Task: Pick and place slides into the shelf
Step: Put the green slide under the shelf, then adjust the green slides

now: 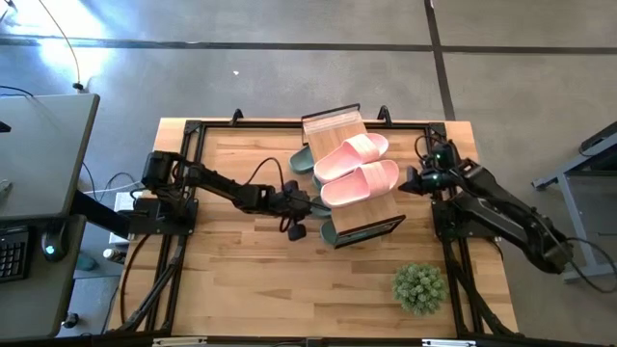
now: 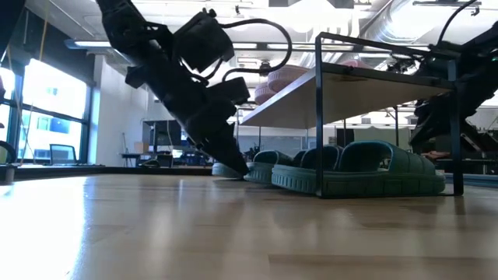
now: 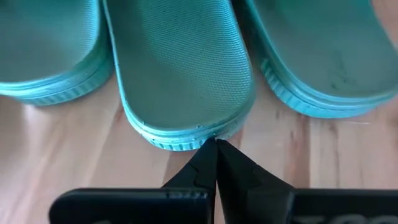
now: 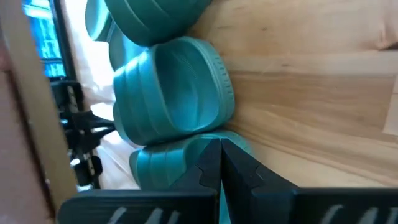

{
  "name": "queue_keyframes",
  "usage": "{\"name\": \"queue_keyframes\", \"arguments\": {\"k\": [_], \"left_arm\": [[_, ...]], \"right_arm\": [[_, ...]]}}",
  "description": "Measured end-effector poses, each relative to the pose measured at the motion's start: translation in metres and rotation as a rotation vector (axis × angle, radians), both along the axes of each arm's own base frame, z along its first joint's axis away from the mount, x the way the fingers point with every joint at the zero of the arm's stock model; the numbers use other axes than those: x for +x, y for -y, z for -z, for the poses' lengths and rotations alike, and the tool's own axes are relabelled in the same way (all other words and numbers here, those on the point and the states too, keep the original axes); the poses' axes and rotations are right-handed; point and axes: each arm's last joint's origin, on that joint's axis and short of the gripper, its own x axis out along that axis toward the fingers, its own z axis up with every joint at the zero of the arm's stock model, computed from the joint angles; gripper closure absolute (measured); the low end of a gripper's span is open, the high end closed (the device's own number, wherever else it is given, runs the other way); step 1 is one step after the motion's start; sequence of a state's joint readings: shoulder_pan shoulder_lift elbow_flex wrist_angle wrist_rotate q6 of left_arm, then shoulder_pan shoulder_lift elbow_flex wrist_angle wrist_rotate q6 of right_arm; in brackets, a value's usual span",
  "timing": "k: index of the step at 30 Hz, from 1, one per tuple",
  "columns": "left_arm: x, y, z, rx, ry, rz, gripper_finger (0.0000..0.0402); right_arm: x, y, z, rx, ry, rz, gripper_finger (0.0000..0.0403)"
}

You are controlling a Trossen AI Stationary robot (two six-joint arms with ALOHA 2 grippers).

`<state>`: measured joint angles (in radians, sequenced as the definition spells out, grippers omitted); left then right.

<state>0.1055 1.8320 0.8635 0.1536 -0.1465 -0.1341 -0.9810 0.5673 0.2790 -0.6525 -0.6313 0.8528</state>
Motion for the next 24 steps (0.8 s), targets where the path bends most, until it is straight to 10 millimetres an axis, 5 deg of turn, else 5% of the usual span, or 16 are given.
{"name": "queue_keyframes", "arguments": {"k": [15, 24], "left_arm": [[0.004, -0.004, -0.004, -0.009, 0.06, 0.012, 0.0401], [0.01, -0.003, 0.013, -0.054, 0.03, 0.037, 0.0401]], "right_arm": [[0.011, 0.015, 0.013, 0.043, -0.038, -0.044, 0.0403], [0.012, 0.017, 0.017, 0.063, -0.058, -0.057, 0.0403]]}}
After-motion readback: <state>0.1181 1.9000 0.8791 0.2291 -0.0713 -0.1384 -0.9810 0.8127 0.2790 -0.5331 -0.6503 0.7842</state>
